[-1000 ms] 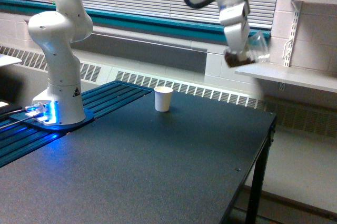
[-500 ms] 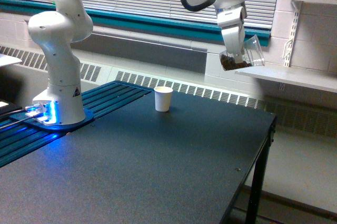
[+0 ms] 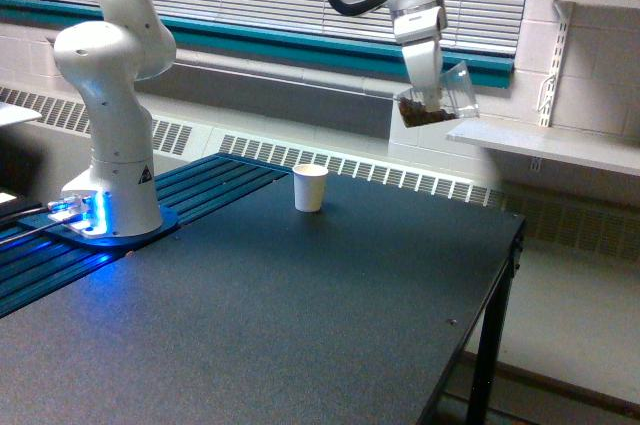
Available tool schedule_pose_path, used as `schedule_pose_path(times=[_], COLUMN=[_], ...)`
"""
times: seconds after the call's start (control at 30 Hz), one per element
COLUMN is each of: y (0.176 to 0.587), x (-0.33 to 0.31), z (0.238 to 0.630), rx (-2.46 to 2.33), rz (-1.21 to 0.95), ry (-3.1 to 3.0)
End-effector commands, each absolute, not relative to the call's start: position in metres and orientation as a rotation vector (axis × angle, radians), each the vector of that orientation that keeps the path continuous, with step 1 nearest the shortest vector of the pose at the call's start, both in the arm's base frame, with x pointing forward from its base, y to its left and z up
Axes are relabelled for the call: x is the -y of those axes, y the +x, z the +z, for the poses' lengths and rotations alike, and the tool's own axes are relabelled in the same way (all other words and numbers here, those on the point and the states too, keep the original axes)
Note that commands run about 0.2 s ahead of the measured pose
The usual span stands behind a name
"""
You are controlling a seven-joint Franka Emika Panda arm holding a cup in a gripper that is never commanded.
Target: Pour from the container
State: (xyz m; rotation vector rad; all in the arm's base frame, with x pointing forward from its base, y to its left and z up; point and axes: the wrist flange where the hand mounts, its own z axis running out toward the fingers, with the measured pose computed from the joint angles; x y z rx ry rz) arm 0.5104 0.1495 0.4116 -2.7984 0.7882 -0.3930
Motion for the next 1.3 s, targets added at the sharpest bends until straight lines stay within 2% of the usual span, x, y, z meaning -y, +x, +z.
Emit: schedule_pose_path(times=[0.03,1.3], y=[0.481,0.312], x=[-0.179,-0.282], z=[0.418,0.404], rx=[-0.753,-0.542], rz=[-0.417,-0.495], ry=[-2.81,-2.906])
